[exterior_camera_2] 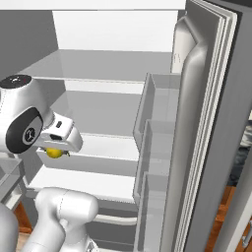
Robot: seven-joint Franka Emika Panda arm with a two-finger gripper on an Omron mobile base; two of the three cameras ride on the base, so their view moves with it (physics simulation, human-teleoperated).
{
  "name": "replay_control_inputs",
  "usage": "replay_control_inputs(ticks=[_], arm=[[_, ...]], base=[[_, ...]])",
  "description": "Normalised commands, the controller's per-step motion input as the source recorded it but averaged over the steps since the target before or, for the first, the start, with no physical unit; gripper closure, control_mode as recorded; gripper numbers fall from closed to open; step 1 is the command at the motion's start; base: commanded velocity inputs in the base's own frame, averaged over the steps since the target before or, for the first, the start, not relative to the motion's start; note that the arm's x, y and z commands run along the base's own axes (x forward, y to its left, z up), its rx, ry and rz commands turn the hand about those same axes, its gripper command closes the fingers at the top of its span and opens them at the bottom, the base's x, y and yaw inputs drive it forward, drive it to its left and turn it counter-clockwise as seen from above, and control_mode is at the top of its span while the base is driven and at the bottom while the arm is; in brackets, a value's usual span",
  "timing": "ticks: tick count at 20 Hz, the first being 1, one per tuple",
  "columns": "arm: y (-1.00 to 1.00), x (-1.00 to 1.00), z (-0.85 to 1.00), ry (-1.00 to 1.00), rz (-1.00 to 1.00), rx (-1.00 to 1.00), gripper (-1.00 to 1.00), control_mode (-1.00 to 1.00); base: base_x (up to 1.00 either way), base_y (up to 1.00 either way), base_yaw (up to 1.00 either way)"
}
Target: Retrieve a lemon from the fridge and place it on the cutting board with the fish.
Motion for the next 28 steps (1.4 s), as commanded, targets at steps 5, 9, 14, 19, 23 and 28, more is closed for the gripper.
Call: replay_control_inputs(ticks=[5, 9, 14, 19, 23, 28], arm=[[0.00, 0.00, 0.00, 0.00, 0.00, 0.00, 1.00, -1.00], [0.00, -0.02, 0.00, 0.00, 0.00, 0.00, 1.00, 1.00], [0.00, 0.00, 0.00, 0.00, 0.00, 0.00, 1.00, 1.00], [0.00, 0.00, 0.00, 0.00, 0.00, 0.00, 1.00, 1.00], [0.00, 0.00, 0.00, 0.00, 0.00, 0.00, 1.00, 1.00], [0.00, 0.00, 0.00, 0.00, 0.00, 0.00, 1.00, 1.00]], base=[[0.00, 0.00, 0.00], [-0.13, 0.00, 0.00], [-0.49, 0.00, 0.00], [-0.63, -0.03, 0.00], [-0.76, -0.07, 0.00], [-0.78, -0.09, 0.00]])
